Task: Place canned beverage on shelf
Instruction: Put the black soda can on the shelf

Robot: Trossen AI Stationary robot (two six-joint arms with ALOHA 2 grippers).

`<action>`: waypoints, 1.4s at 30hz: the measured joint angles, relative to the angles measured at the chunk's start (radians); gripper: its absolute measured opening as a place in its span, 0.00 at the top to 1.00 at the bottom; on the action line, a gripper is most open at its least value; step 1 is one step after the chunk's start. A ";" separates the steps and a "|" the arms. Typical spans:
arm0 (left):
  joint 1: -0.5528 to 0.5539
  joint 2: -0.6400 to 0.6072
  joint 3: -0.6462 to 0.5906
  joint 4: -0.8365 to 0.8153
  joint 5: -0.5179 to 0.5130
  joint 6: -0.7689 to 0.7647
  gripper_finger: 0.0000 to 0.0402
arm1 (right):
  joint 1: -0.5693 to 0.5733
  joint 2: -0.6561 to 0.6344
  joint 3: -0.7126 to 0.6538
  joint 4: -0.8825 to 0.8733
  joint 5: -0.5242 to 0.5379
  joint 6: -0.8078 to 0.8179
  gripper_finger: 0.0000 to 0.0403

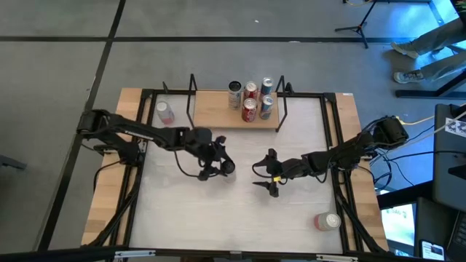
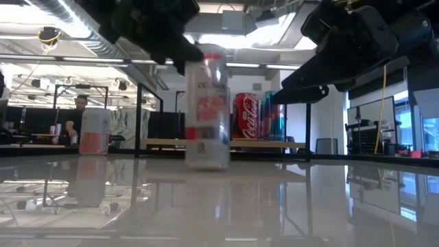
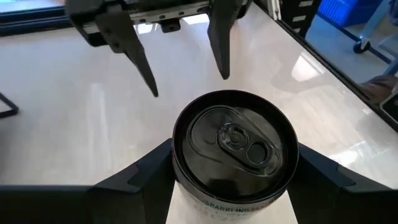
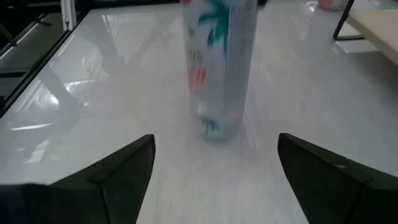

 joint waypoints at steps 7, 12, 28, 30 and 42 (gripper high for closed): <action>0.001 0.103 -0.001 0.129 0.027 -0.008 0.43 | 0.000 0.000 0.000 0.009 0.000 -0.003 0.16; 0.001 0.105 -0.002 0.137 0.030 -0.004 0.43 | 0.000 0.000 0.000 0.009 0.000 -0.003 0.16; 0.000 0.110 -0.006 0.186 0.018 -0.017 0.32 | 0.000 0.000 0.000 0.021 0.000 -0.005 0.16; 0.000 0.110 -0.006 0.191 0.006 -0.026 0.31 | 0.000 0.000 0.000 0.027 0.000 -0.005 0.16; -0.006 0.107 -0.006 0.198 -0.083 -0.025 0.29 | 0.000 0.000 0.000 0.038 0.010 -0.005 0.16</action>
